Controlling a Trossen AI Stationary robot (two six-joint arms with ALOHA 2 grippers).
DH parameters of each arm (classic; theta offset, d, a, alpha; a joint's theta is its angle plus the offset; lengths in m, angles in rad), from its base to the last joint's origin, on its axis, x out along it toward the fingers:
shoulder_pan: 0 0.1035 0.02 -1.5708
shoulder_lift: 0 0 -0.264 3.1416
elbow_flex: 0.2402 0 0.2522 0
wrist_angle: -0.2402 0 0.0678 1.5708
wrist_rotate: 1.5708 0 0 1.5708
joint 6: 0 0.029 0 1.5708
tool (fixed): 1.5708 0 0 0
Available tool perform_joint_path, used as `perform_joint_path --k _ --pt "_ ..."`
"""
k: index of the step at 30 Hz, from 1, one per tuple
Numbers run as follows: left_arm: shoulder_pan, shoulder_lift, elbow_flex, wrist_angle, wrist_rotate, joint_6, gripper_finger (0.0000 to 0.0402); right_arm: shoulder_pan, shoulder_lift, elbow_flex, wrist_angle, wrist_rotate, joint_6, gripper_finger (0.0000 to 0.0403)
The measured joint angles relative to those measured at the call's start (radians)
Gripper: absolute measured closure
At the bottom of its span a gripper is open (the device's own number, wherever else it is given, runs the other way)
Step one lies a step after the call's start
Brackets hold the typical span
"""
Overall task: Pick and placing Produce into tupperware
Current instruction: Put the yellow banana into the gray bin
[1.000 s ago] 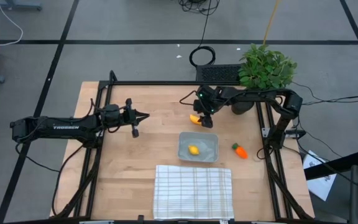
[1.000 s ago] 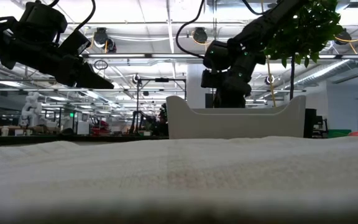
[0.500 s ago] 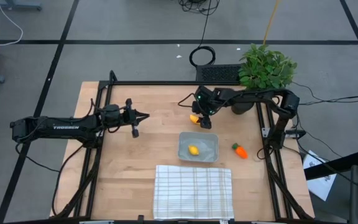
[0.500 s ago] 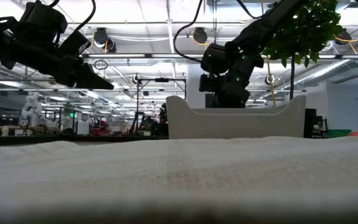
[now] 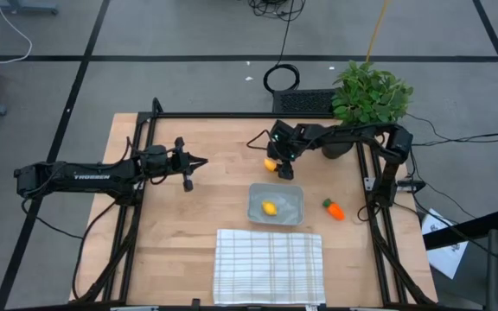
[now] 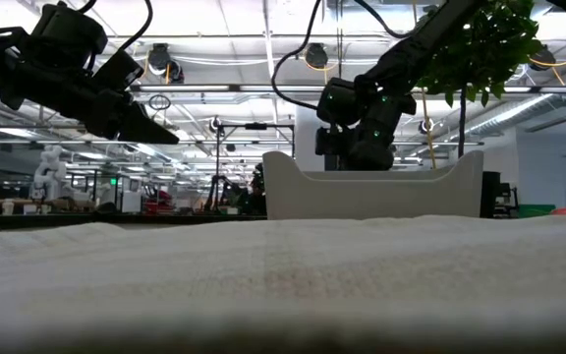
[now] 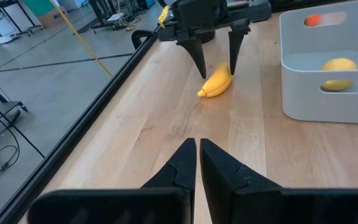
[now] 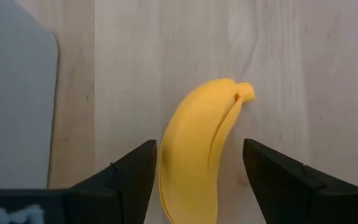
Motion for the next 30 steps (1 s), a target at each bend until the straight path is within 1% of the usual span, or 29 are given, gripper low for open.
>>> perform_joint_path --k 5,10,12,15,21,23,27,30 --pt "0.0 0.0 0.0 0.001 0.0 0.0 0.0376 0.0 0.0 -0.043 0.049 0.0 0.014 0.0172" --pt "0.0 0.0 0.0 0.002 0.0 0.001 0.0376 0.0 0.0 -0.056 0.047 0.0 0.001 0.0173" --pt "0.0 0.0 0.0 0.002 0.0 0.001 0.0376 0.0 0.0 -0.056 0.049 0.0 -0.014 0.0179" --pt "0.0 0.0 0.0 0.002 0.0 0.001 0.0376 0.0 0.0 -0.056 0.049 0.0 -0.027 0.0202" --pt "0.0 0.0 0.0 0.002 0.0 0.0 0.0376 0.0 0.0 -0.056 0.076 0.0 -0.027 0.0269" --pt "0.0 0.0 0.0 0.002 0.0 0.0 0.0376 0.0 0.0 -0.056 0.083 0.0 -0.027 0.0281" --pt "0.0 0.0 0.0 0.002 0.0 0.0 0.0376 0.0 -0.001 -0.055 0.099 0.0 -0.027 0.0278" --pt "0.0 0.0 0.0 0.002 0.0 0.0 0.0376 0.0 -0.003 -0.046 0.094 0.0 -0.026 0.0256"
